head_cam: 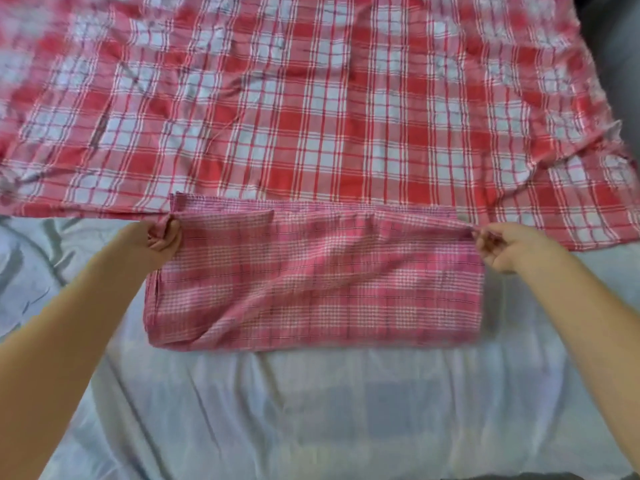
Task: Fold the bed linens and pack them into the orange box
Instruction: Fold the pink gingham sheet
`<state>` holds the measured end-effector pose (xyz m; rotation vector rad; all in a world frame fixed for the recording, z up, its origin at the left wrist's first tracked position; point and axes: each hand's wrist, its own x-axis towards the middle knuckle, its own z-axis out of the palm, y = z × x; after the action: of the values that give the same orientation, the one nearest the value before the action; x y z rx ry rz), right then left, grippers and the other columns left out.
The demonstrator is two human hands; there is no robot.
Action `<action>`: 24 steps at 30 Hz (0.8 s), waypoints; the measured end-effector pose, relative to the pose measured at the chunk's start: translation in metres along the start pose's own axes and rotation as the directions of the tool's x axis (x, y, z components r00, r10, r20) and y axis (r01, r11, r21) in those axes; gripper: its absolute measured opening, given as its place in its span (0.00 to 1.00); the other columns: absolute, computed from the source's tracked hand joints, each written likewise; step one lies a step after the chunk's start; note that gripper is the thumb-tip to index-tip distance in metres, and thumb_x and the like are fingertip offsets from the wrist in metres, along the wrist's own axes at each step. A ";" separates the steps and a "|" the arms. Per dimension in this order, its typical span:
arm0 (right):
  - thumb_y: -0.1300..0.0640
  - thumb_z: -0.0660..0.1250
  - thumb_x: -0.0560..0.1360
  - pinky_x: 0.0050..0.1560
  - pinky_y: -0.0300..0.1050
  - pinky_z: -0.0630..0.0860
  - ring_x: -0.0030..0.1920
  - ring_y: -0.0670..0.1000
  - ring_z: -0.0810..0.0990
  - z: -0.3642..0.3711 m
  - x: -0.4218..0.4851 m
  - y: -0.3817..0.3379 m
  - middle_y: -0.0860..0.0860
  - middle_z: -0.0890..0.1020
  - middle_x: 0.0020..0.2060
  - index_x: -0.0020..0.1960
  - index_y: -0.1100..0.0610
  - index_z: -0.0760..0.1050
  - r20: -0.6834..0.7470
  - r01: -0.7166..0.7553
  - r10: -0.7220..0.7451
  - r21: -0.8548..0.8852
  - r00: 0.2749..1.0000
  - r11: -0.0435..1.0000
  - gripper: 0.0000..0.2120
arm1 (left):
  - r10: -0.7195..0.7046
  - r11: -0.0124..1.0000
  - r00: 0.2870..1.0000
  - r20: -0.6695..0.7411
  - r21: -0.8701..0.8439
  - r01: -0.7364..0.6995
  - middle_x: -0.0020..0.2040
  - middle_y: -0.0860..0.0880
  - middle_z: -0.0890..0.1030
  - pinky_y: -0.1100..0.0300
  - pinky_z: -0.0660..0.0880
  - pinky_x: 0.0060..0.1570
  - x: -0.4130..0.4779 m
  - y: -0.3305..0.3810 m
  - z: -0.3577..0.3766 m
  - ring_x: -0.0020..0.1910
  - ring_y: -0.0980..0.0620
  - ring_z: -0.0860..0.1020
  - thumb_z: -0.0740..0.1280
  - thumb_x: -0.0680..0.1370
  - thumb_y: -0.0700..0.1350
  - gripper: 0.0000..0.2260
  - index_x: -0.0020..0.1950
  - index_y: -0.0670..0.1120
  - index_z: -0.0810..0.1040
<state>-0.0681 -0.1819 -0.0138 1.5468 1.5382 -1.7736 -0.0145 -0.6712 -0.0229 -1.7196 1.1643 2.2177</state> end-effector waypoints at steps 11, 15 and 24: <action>0.55 0.58 0.80 0.31 0.45 0.80 0.31 0.54 0.84 0.049 0.068 0.011 0.60 0.83 0.34 0.57 0.65 0.74 -0.247 0.192 -0.268 -0.294 0.931 0.937 0.14 | 0.205 0.965 0.974 -0.096 0.188 -0.184 0.34 0.46 0.76 0.57 0.76 0.41 0.054 0.004 0.015 0.32 0.51 0.76 0.55 0.81 0.44 0.09 0.43 0.43 0.68; 0.57 0.62 0.76 0.41 0.47 0.70 0.46 0.59 0.79 0.086 0.011 0.058 0.56 0.82 0.44 0.50 0.59 0.77 0.072 0.569 -0.856 -0.775 0.513 0.276 0.08 | 0.559 0.565 0.828 -0.038 0.749 -0.347 0.33 0.46 0.76 0.53 0.76 0.41 0.047 -0.024 -0.039 0.34 0.47 0.76 0.63 0.77 0.45 0.08 0.42 0.42 0.76; 0.60 0.70 0.73 0.49 0.52 0.76 0.46 0.57 0.80 0.267 -0.072 0.161 0.53 0.84 0.44 0.50 0.61 0.81 0.887 0.920 -0.460 -0.216 0.045 -0.327 0.07 | 0.579 0.295 0.815 0.026 0.925 -0.239 0.37 0.50 0.79 0.57 0.70 0.38 0.022 -0.073 -0.092 0.38 0.49 0.78 0.71 0.73 0.50 0.09 0.41 0.45 0.78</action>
<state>-0.0478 -0.4945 -0.0775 -0.8679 2.7179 -0.8978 0.0867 -0.6844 -0.0844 -1.2916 2.5115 0.8738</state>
